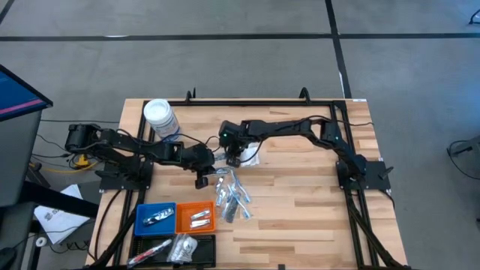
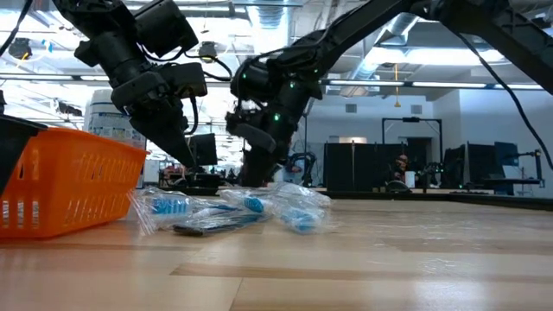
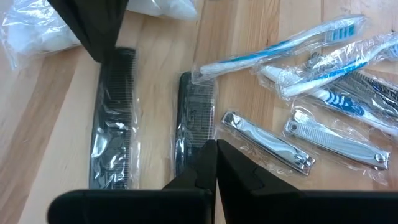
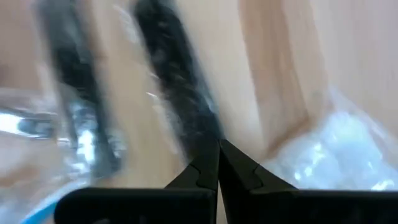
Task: Pick & Place Travel size toiletries
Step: Put the top black comb into the blue basket
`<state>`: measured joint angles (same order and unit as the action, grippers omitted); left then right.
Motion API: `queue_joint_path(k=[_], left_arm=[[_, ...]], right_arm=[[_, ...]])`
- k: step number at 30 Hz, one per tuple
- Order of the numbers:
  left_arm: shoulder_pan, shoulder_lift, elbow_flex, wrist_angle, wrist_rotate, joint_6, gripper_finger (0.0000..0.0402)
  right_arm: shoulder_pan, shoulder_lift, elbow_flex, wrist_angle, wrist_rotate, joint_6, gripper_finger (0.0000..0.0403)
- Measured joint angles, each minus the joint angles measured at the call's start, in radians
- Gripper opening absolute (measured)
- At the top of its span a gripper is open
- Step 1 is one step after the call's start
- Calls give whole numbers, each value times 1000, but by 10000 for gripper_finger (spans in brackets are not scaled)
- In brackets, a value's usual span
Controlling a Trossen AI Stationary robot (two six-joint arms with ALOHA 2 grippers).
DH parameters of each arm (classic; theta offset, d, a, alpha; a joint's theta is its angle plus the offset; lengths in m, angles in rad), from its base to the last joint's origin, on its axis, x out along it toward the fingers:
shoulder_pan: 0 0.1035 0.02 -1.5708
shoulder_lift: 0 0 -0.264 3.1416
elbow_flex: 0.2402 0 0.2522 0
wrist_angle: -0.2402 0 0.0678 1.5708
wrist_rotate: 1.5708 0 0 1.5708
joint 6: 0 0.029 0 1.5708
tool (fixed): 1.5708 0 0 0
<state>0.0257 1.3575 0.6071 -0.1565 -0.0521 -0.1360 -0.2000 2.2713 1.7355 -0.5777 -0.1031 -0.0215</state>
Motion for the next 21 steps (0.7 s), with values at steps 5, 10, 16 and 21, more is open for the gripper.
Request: queue_joint_path(k=[5,10,16,21], left_arm=[[0,0,0,0,0,0,2],[0,0,0,0,0,-2,2],[0,0,0,0,0,-2,2],[0,0,0,0,0,-2,2]], right_arm=[[37,-11,1,38,-5,-31,0],[34,-14,1,42,1,-41,0],[5,-15,1,29,59,-15,6],[-9,-11,2,8,64,-33,42]])
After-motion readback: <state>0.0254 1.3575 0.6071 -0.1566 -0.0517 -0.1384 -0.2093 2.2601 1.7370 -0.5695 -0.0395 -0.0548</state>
